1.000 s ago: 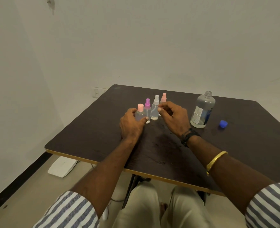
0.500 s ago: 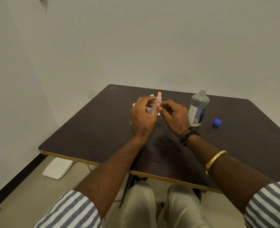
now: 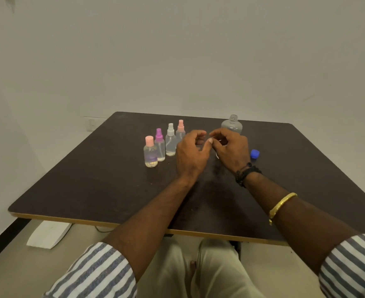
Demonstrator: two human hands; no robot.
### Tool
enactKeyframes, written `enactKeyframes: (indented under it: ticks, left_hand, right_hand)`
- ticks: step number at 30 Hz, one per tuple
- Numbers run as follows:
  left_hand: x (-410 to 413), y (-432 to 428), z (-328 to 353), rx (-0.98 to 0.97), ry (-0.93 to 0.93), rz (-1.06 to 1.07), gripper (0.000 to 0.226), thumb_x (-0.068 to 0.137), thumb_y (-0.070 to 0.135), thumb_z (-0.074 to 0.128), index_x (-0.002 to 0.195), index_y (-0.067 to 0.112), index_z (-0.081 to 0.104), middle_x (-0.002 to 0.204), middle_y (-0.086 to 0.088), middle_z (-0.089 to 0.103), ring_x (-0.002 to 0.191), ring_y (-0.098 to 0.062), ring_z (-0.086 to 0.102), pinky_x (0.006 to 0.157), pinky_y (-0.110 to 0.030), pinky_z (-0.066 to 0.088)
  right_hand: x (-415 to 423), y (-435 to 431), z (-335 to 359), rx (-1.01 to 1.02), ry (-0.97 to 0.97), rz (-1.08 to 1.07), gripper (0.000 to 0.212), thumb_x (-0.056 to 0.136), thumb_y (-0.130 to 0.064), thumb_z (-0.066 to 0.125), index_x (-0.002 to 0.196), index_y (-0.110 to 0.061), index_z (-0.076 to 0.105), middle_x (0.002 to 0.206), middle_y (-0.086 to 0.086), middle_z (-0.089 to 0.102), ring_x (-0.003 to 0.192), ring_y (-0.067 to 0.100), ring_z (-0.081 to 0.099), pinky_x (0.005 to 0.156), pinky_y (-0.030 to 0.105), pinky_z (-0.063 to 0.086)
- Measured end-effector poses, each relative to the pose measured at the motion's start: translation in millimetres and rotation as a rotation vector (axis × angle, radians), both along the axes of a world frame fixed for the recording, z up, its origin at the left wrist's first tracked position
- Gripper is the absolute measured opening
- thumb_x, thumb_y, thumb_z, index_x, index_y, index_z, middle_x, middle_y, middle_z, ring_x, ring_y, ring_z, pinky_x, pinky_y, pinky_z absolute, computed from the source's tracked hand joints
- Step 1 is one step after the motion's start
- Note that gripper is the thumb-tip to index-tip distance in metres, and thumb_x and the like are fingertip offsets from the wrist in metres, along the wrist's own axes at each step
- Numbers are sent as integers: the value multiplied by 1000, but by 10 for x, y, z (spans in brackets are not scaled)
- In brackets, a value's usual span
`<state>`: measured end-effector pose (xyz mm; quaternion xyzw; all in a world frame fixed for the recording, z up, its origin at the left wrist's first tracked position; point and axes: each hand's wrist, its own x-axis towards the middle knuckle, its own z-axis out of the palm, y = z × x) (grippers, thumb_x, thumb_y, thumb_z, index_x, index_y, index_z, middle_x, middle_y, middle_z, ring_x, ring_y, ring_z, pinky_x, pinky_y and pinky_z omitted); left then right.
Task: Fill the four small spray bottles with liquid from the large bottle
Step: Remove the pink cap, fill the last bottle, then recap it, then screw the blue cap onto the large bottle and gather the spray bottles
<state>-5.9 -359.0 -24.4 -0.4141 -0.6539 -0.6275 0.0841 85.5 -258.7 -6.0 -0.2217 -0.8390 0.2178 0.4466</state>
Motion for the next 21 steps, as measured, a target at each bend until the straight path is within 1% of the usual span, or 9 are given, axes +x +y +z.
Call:
enactKeyframes:
  ticks: [3, 6, 10, 12, 14, 16, 18, 20, 21]
  left_hand:
    - [78, 100, -2, -27, -13, -3, 43, 91, 38, 70, 125, 13, 62, 117, 0, 68, 103, -8, 65, 82, -27, 60]
    - [154, 194, 9, -58, -29, -18, 53, 91, 41, 70, 133, 13, 56, 128, -4, 64, 114, -12, 61, 92, -31, 57]
    - [253, 325, 2, -129, -69, -47, 69, 90, 49, 68, 144, 14, 45, 145, -4, 53, 132, -18, 51, 106, -38, 49]
    - [302, 377, 4, -164, -78, -45, 78, 89, 52, 69, 150, 15, 38, 152, -5, 46, 138, -19, 45, 111, -33, 42]
    - [336, 425, 2, -200, -83, -47, 87, 87, 51, 70, 155, 14, 30, 157, -6, 39, 143, -20, 38, 110, -27, 33]
    - [354, 467, -18, -239, -98, -63, 95, 86, 49, 73, 158, 12, 22, 161, -8, 32, 147, -22, 32, 110, -25, 26]
    - [357, 505, -49, -264, -108, -81, 100, 85, 48, 74, 159, 12, 18, 163, -8, 27, 149, -23, 27, 108, -24, 22]
    - [345, 557, -85, -282, -113, -97, 103, 84, 49, 75, 159, 13, 16, 164, -8, 26, 150, -23, 27, 109, -26, 23]
    - [339, 581, -101, -294, -115, -101, 104, 83, 49, 76, 159, 13, 15, 164, -7, 25, 149, -24, 27, 111, -27, 24]
  right_hand:
    - [91, 76, 6, 9, 21, -55, 11, 90, -24, 73, 99, -18, 76, 85, -5, 74, 76, 8, 69, 73, 28, 60]
    - [186, 153, 2, 6, 23, -119, 11, 89, -28, 73, 93, -19, 76, 81, -6, 73, 72, 8, 66, 68, 29, 59]
    - [323, 269, 0, 10, 0, -199, 8, 88, -29, 71, 86, -22, 73, 78, -8, 69, 70, 7, 63, 64, 29, 56]
    - [388, 324, -9, 13, -28, -239, 8, 88, -29, 70, 85, -21, 72, 78, -7, 68, 70, 8, 60, 63, 29, 54]
    - [440, 381, -40, 6, -56, -273, 8, 87, -29, 69, 84, -22, 71, 79, -6, 67, 70, 9, 59, 63, 30, 54]
    - [481, 436, -79, -9, -94, -302, 8, 87, -30, 69, 85, -22, 71, 82, -4, 67, 72, 12, 60, 63, 30, 53]
    - [513, 482, -115, -32, -144, -338, 7, 88, -29, 70, 88, -22, 71, 89, -1, 66, 77, 15, 60, 61, 27, 48]
    - [524, 529, -145, -64, -222, -406, 8, 90, -29, 70, 95, -23, 70, 102, 2, 61, 81, 14, 55, 62, 24, 42]
    - [527, 547, -164, -83, -262, -444, 12, 90, -29, 70, 100, -24, 68, 110, 3, 58, 84, 13, 52, 65, 25, 43]
